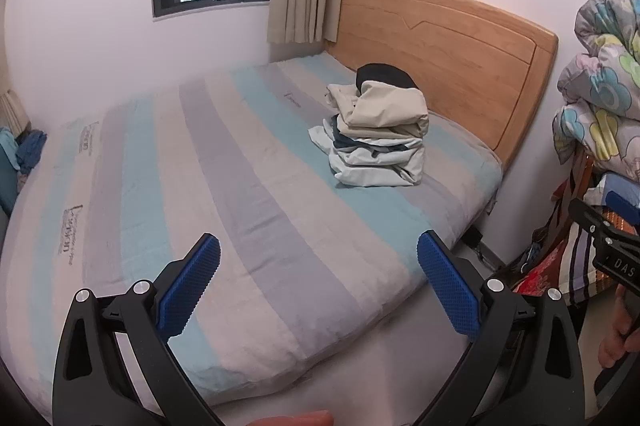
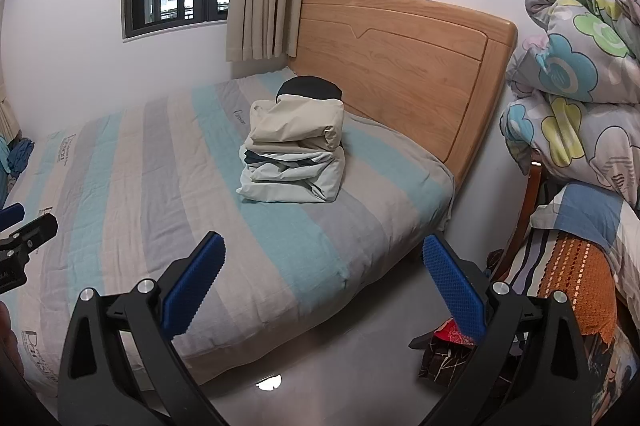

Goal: Fold large clothes

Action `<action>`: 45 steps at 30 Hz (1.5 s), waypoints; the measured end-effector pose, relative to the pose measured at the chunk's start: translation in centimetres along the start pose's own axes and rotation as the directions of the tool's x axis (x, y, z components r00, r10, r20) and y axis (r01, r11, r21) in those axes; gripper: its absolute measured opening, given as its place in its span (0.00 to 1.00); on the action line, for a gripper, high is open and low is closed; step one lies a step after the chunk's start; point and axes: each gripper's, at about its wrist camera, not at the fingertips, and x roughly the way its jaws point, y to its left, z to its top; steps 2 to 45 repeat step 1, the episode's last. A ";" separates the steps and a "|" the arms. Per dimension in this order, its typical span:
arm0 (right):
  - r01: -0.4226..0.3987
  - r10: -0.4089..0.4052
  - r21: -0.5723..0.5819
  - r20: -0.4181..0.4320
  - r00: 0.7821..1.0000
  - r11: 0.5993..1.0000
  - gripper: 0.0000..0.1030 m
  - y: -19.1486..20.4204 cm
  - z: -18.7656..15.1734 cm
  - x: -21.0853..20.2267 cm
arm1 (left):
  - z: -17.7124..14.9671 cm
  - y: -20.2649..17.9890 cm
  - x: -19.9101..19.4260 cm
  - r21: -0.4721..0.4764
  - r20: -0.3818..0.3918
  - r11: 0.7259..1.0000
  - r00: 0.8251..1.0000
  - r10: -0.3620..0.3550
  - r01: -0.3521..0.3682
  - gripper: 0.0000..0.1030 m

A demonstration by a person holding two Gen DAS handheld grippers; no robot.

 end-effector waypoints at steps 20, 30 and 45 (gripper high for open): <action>0.001 -0.001 -0.001 0.001 1.000 1.000 0.93 0.0 0.0 0.0 | 0.0 0.1 0.0 -0.003 -0.001 1.000 1.000 -0.005 0.005 0.94; 0.001 -0.001 -0.001 0.001 1.000 1.000 0.93 0.0 0.0 0.0 | 0.0 0.1 0.0 -0.003 -0.001 1.000 1.000 -0.005 0.005 0.94; 0.001 -0.001 -0.001 0.001 1.000 1.000 0.93 0.0 0.0 0.0 | 0.0 0.1 0.0 -0.003 -0.001 1.000 1.000 -0.005 0.005 0.94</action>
